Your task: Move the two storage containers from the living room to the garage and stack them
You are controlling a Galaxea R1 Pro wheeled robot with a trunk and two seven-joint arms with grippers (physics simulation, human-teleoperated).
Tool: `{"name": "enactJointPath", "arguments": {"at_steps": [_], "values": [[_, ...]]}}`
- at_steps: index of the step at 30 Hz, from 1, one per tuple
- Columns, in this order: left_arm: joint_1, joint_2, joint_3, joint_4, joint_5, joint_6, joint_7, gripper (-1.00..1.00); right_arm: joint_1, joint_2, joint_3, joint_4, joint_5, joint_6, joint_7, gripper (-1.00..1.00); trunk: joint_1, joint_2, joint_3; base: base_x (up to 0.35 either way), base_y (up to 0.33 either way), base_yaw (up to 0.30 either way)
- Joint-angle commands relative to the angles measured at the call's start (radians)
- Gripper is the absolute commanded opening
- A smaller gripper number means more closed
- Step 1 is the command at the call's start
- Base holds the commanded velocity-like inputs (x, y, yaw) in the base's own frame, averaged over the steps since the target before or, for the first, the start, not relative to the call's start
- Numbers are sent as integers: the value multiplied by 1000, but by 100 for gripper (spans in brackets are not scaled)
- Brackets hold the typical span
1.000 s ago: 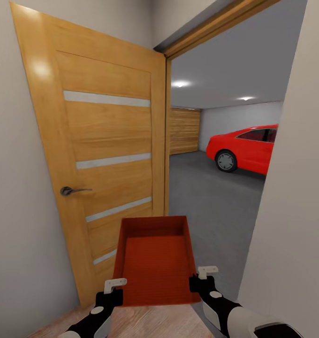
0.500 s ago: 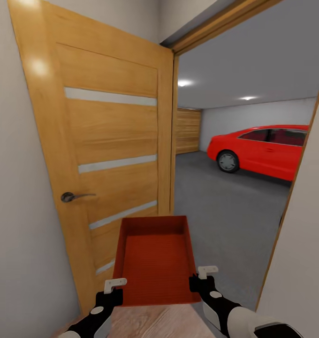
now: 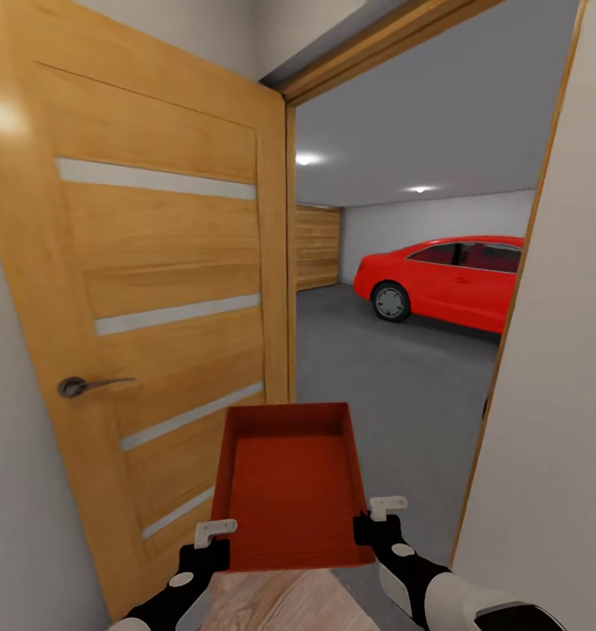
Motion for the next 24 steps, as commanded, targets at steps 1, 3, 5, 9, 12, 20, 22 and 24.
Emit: {"name": "enactJointPath", "arguments": {"at_steps": [1,3,5,9,12,20,22,24], "values": [[-1,-1,-5,-14,-6,0,9,-100,-1,1,-29,4,-12,-2,1,-100,0,-1,-1,92,35,-262],[-1,-1,-5,-14,-5,0,9,-100,-1,1,-29,4,-12,-2,1,-100,0,-1,1,143,112,-262],[-1,-1,-5,-14,-5,0,9,-100,-1,1,-29,4,-12,-2,1,-100,0,-1,2,191,188,-262],[-1,0,-5,-14,-5,0,9,-100,-1,1,-29,4,-12,-2,1,-100,0,-1,5,212,224,-262],[-1,0,-5,-14,-5,0,9,-100,-1,1,-29,4,-12,-2,1,-100,0,-1,7,218,233,-262],[-1,0,-5,-14,-5,0,8,-100,-1,1,-29,4,-12,-2,1,-100,0,-1,12,221,233,-262],[-1,0,-5,-14,-5,0,8,-100,-1,1,-29,4,-12,-2,1,-100,0,-1,13,225,211,-263],[-1,0,-6,-14,-5,0,8,-100,-1,1,-30,4,-12,-1,1,-100,0,-1,14,221,187,-267]]}}
